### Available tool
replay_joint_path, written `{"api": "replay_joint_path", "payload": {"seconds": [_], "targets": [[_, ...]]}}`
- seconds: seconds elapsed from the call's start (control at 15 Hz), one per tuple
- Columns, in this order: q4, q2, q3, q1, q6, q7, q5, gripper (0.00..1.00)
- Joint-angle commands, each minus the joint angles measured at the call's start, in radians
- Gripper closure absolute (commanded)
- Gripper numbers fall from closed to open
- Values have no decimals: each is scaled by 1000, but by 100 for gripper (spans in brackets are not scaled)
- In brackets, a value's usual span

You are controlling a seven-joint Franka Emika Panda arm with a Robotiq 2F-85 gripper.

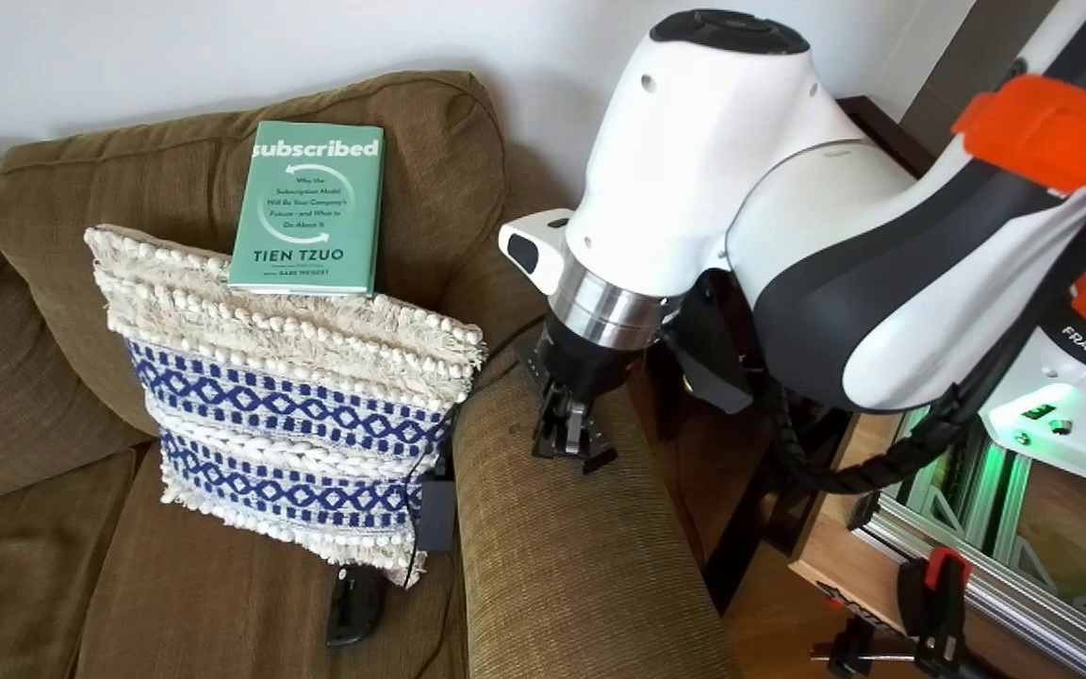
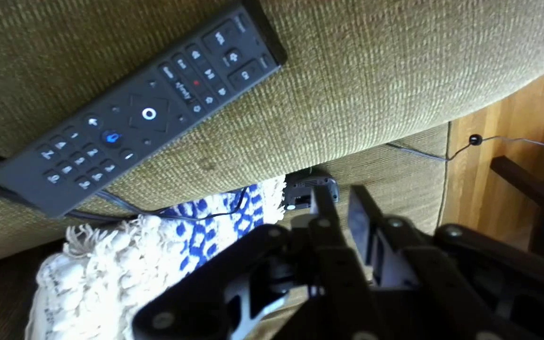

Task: Press a button on the grey remote control.

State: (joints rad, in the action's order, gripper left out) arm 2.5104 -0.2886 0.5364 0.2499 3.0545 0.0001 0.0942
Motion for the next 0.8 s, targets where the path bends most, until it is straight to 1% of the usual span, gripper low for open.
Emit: {"api": "replay_joint_path", "payload": {"seconds": [0.0,0.07,0.13,0.2,0.27,0.33,0.4,0.47,0.53,0.73], "targets": [[90,200,4,-17,-154,38,19,51],[95,250,7,-24,-245,33,14,44],[114,314,-63,32,-331,64,-25,38],[112,345,-76,37,-415,74,-43,29],[107,381,-95,42,-504,88,-74,22],[104,431,-106,45,-595,125,-104,14],[96,453,-114,50,-632,103,-71,7],[95,490,-125,52,-659,114,-63,1],[94,524,-135,54,-681,121,-56,0],[105,604,-157,41,-657,194,-61,0]]}}
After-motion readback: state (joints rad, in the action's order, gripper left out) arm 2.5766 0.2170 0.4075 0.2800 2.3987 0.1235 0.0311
